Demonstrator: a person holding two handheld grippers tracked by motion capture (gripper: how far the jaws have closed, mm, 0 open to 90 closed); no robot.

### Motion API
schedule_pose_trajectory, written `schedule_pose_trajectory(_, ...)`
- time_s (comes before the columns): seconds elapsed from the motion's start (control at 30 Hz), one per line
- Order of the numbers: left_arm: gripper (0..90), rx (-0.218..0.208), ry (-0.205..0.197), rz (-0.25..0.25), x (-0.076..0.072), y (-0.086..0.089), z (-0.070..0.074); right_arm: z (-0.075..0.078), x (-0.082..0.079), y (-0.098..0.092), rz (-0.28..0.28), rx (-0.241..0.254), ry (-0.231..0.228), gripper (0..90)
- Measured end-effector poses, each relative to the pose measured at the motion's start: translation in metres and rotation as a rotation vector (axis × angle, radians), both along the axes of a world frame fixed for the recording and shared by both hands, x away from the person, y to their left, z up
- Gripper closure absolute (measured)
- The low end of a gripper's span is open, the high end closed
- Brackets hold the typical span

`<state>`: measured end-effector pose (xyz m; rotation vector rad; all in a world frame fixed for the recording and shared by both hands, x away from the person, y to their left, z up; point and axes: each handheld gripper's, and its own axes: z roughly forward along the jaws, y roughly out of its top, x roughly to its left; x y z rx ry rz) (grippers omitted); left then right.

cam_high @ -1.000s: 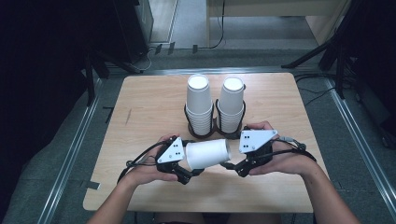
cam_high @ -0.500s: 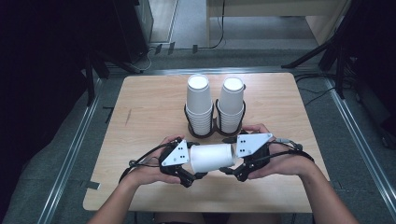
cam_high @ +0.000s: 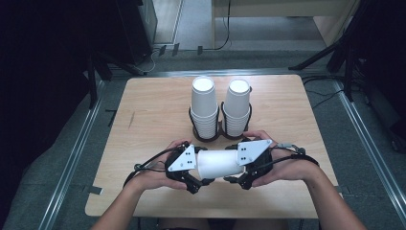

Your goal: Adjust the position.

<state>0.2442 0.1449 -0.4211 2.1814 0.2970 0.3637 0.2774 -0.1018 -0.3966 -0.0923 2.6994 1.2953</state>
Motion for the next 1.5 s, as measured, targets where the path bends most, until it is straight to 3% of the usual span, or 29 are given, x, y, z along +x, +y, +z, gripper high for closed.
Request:
schedule_pose_trajectory(0.43, 8.2, 0.014, 0.005, -0.013, -0.0013, -0.0003, -0.0022, -0.0003, -0.0008, 0.0023, 0.016, -0.006, 0.012, 17.4)
schedule_pose_trajectory(0.87, 8.3, 0.015, -0.002, -0.017, -0.0021, 0.0004, -0.001, -0.0032, -0.0011, 0.0026, 0.014, -0.05, 0.012, 22.1)
schedule_pose_trajectory(1.5, 8.3, 0.042, 0.0, -0.017, -0.0026, 0.0, -0.0046, 0.0027, -0.0021, -0.0024, 0.018, -0.036, 0.02, 19.5)
